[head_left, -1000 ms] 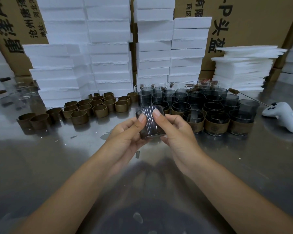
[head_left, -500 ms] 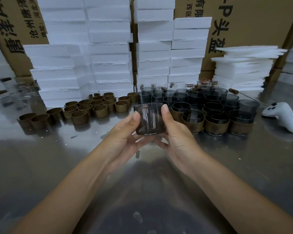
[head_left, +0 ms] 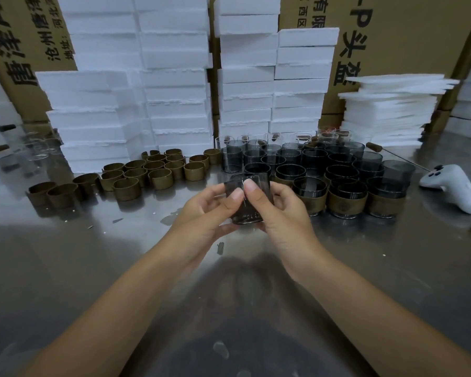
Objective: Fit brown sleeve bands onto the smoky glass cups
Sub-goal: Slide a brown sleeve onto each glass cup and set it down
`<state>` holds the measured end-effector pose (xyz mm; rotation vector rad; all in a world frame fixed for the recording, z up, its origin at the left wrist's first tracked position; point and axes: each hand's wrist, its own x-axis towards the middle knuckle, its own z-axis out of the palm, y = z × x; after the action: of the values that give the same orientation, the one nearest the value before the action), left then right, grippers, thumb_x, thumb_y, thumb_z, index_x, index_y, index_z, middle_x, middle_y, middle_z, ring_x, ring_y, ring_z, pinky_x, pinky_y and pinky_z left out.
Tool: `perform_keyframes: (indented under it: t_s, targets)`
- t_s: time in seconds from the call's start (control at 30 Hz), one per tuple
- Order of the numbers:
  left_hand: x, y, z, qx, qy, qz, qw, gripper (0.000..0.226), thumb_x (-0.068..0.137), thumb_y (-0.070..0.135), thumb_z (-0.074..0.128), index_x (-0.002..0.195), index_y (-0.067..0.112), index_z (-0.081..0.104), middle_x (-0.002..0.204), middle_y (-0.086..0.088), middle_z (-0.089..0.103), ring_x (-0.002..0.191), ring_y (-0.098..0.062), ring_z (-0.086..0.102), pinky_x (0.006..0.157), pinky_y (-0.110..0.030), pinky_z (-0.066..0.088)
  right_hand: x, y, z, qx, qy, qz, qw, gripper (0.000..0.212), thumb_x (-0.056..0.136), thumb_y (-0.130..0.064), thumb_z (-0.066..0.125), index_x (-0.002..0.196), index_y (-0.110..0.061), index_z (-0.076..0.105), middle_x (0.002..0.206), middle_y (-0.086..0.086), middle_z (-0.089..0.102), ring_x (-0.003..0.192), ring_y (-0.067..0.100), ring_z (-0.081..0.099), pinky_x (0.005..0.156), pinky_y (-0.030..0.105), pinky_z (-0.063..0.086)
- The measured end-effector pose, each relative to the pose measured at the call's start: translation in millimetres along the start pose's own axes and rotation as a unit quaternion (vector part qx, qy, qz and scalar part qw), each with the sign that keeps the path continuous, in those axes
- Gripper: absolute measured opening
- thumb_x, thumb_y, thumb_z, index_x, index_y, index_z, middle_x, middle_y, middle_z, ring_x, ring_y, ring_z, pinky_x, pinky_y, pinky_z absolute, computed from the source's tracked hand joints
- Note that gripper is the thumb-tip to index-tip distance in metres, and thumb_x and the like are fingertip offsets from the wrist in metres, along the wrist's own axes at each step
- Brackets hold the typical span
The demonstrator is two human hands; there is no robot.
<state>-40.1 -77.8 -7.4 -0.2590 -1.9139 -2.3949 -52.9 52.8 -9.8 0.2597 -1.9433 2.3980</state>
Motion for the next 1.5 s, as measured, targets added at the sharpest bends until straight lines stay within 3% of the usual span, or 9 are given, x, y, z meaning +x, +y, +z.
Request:
perform_keyframes:
  t_s: [0.23, 0.37, 0.47, 0.6, 0.77, 1.0, 1.17, 1.33, 1.5]
  targets:
    - [-0.8, 1.7, -0.9, -0.022, -0.029, 0.001, 0.999, 0.059, 0.071, 0.035, 0.064, 0.12, 0.003, 0.059, 0.111, -0.015, 0.069, 0.092, -0.019, 0.069, 0.071, -0.021, 0.053, -1.4, -2.5, 0.4, 0.001, -0.051, 0.0, 0.999, 0.059, 0.054, -0.056, 0.072, 0.096, -0.015, 0.074, 0.095, 0.007, 0.074, 0.09, 0.018, 0.069, 0.093, 0.04, 0.053]
    - [-0.5, 2.0, -4.9, -0.035, -0.043, -0.001, 0.998, 0.05, 0.072, 0.037, 0.064, 0.113, 0.009, 0.064, 0.102, -0.008, 0.073, 0.089, -0.016, 0.071, 0.069, -0.019, 0.053, -1.5, -6.4, -2.8, 0.003, -0.071, -0.005, 0.997, 0.052, 0.059, -0.054, 0.068, 0.093, -0.016, 0.075, 0.091, 0.002, 0.076, 0.081, 0.005, 0.069, 0.07, 0.013, 0.051]
    - [-0.3, 1.9, -7.5, -0.051, -0.055, -0.009, 0.997, 0.036, 0.076, 0.039, 0.066, 0.103, 0.017, 0.072, 0.099, -0.004, 0.075, 0.087, -0.014, 0.072, 0.069, -0.018, 0.053, -1.4, -9.1, -6.1, 0.012, -0.094, 0.014, 0.995, 0.048, 0.06, -0.056, 0.065, 0.089, -0.019, 0.076, 0.088, -0.004, 0.076, 0.079, -0.001, 0.068, 0.061, 0.005, 0.045]
    - [-0.1, 3.6, -7.7, -0.063, -0.076, -0.015, 0.995, 0.053, 0.059, 0.054, 0.08, 0.102, 0.024, 0.075, 0.107, -0.002, 0.073, 0.093, -0.012, 0.07, 0.075, -0.02, 0.055, 1.5, -10.5, -8.0, 0.083, -0.116, 0.073, 0.987, 0.043, 0.059, -0.056, 0.066, 0.084, -0.023, 0.078, 0.088, -0.005, 0.075, 0.075, 0.002, 0.067, 0.065, 0.014, 0.048]
    - [-0.4, 6.0, -6.8, -0.081, -0.101, -0.008, 0.992, 0.059, 0.056, 0.057, 0.081, 0.104, 0.023, 0.075, 0.11, -0.004, 0.072, 0.096, -0.014, 0.069, 0.079, -0.021, 0.054, 6.6, -8.4, -8.6, 0.153, -0.112, 0.139, 0.972, 0.061, 0.044, -0.056, 0.074, 0.095, -0.021, 0.072, 0.088, -0.002, 0.07, 0.082, 0.012, 0.057, 0.077, 0.025, 0.042]
    - [1.7, 4.2, -8.2, -0.067, -0.087, -0.007, 0.994, 0.06, 0.051, 0.061, 0.082, 0.099, 0.026, 0.076, 0.105, -0.003, 0.074, 0.094, -0.014, 0.071, 0.077, -0.021, 0.055, 4.2, -7.7, -6.8, 0.064, -0.121, 0.072, 0.988, 0.049, 0.054, -0.066, 0.063, 0.081, -0.028, 0.078, 0.091, -0.007, 0.074, 0.077, 0.001, 0.066, 0.072, 0.019, 0.045]
    - [2.7, 2.3, -12.3, -0.028, -0.024, 0.008, 0.999, 0.067, 0.045, 0.064, 0.082, 0.096, 0.021, 0.076, 0.101, -0.006, 0.074, 0.091, -0.015, 0.071, 0.073, -0.021, 0.055, -0.4, -6.5, -4.1, 0.026, -0.125, 0.016, 0.992, 0.043, 0.066, -0.067, 0.054, 0.092, -0.04, 0.074, 0.096, -0.01, 0.074, 0.087, 0.001, 0.068, 0.065, 0.012, 0.048]
    - [2.3, 1.5, -11.3, 0.013, 0.011, 0.014, 1.0, 0.048, 0.066, 0.047, 0.065, 0.104, 0.016, 0.068, 0.097, -0.005, 0.075, 0.088, -0.013, 0.071, 0.071, -0.02, 0.054, -0.1, -6.9, -3.5, 0.02, -0.061, 0.004, 0.998, 0.072, 0.059, -0.06, 0.063, 0.121, -0.023, 0.061, 0.087, -0.01, 0.074, 0.085, 0.007, 0.068, 0.071, 0.019, 0.049]
    - [0.2, -1.7, -2.3, 0.033, -0.012, 0.016, 0.999, 0.062, 0.063, 0.048, 0.064, 0.111, 0.009, 0.062, 0.102, -0.007, 0.073, 0.093, -0.015, 0.07, 0.072, -0.022, 0.054, -1.3, -5.8, -2.4, 0.005, -0.048, -0.008, 0.999, 0.057, 0.059, -0.052, 0.07, 0.102, -0.015, 0.07, 0.093, 0.001, 0.074, 0.089, 0.015, 0.07, 0.092, 0.038, 0.053]
